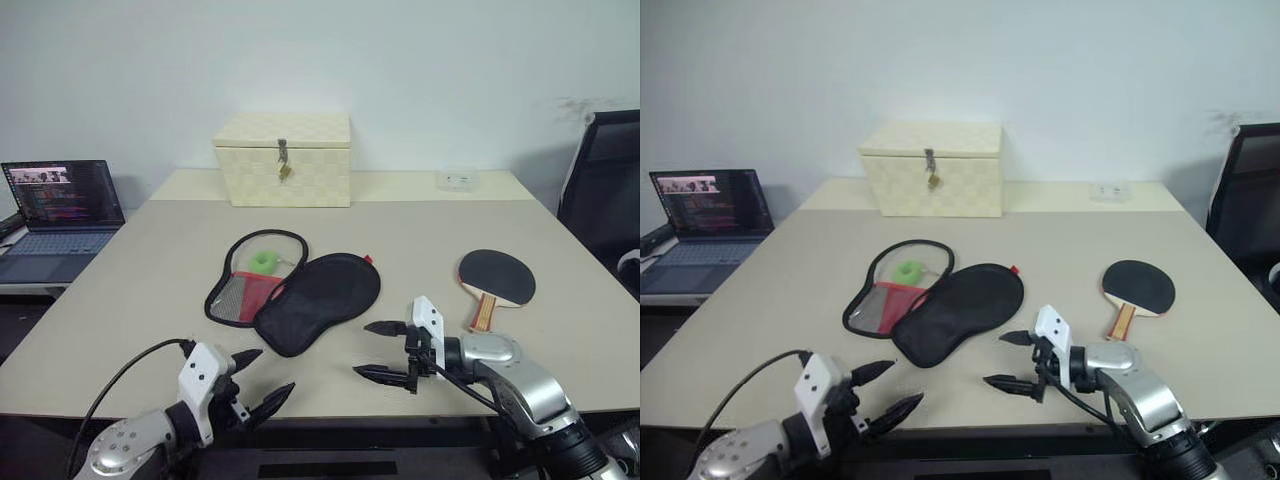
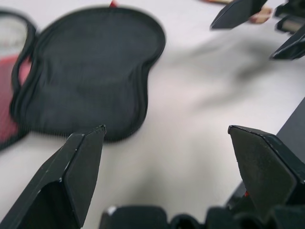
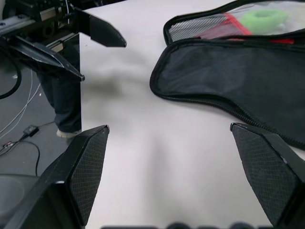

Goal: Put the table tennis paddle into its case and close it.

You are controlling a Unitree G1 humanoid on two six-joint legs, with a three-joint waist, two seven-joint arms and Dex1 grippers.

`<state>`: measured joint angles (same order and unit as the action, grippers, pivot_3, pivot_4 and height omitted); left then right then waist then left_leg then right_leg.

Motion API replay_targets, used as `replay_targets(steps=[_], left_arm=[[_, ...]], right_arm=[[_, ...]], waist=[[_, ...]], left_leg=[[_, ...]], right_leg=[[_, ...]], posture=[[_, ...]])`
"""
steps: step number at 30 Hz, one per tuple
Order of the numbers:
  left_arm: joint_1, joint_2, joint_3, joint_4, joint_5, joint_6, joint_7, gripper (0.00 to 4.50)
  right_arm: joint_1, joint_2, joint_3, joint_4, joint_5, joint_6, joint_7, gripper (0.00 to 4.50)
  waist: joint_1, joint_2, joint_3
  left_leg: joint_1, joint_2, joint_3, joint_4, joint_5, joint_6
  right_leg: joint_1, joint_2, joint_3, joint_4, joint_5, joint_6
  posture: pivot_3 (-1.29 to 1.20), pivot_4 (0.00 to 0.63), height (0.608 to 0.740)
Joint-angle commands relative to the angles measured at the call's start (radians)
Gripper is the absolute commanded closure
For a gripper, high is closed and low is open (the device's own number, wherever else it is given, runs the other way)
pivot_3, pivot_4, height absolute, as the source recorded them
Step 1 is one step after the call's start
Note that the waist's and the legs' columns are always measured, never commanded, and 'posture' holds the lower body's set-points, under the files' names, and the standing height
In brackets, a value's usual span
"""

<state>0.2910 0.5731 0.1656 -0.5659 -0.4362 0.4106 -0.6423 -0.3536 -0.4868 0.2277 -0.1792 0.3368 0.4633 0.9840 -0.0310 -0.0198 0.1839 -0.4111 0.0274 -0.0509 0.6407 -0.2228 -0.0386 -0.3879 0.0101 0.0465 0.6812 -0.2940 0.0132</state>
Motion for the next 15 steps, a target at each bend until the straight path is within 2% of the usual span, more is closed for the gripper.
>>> replay_targets(steps=[1,9,15], left_arm=[[-0.001,-0.008,0.017,-0.025,0.024,-0.03,0.027,0.0],[-0.078,0.02,0.038,0.016,-0.033,-0.012,-0.025,0.0],[-0.197,0.084,0.096,0.14,-0.093,-0.011,-0.12,0.0]], right_arm=[[0.0,-0.017,-0.018,-0.028,0.02,-0.008,0.02,0.03],[-0.016,0.002,-0.055,-0.077,0.044,0.053,-0.049,0.03],[-0.043,0.024,-0.1,-0.147,0.085,0.28,-0.204,0.03]], waist=[[0.0,0.0,0.0],[0.001,0.0,0.0],[0.0,0.0,0.0]], left_leg=[[0.0,0.0,0.0,0.0,0.0,0.0],[0.001,0.001,0.0,0.0,0.0,0.0],[0.001,0.001,0.001,0.0,0.0,0.0]], right_leg=[[0.0,0.0,0.0,0.0,0.0,0.0],[0.001,0.001,0.0,0.0,-0.001,0.001],[0.001,0.002,-0.001,0.001,-0.001,0.001]], posture=[[0.0,0.15,0.74],[0.0,0.15,0.74],[0.0,0.15,0.74]])
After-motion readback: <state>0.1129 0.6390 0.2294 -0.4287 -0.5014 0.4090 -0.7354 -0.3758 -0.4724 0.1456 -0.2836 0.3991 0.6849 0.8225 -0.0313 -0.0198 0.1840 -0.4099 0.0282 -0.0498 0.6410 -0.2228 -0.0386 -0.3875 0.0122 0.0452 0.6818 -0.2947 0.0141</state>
